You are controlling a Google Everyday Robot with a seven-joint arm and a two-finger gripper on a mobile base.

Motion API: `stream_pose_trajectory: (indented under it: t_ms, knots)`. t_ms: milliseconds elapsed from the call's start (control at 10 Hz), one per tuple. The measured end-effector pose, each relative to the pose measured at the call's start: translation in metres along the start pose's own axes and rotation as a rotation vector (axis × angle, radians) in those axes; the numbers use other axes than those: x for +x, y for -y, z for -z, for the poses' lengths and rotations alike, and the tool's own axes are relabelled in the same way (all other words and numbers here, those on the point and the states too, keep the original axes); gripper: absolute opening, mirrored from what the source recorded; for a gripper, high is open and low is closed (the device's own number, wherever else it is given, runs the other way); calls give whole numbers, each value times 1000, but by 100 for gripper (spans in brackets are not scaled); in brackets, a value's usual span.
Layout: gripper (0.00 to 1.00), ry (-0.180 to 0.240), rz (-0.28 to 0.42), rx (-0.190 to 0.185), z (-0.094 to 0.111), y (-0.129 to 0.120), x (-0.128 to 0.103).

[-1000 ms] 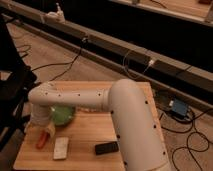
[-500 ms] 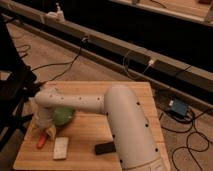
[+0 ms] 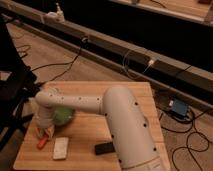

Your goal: Place the pepper in the ceramic cup

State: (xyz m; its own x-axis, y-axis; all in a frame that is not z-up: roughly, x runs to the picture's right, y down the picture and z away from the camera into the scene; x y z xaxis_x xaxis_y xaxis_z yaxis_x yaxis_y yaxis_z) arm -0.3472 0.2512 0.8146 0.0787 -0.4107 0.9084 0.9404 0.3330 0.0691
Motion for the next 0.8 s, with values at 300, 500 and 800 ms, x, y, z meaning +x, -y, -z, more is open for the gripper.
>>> stream_pose_trajectory:
  t_ms: [300,500,800]
  knots:
    - [0,-49,10,37,22,11,1]
    - [0,-106,31,82,52,27,-6]
    - [0,-198,41,163,104,44,-14]
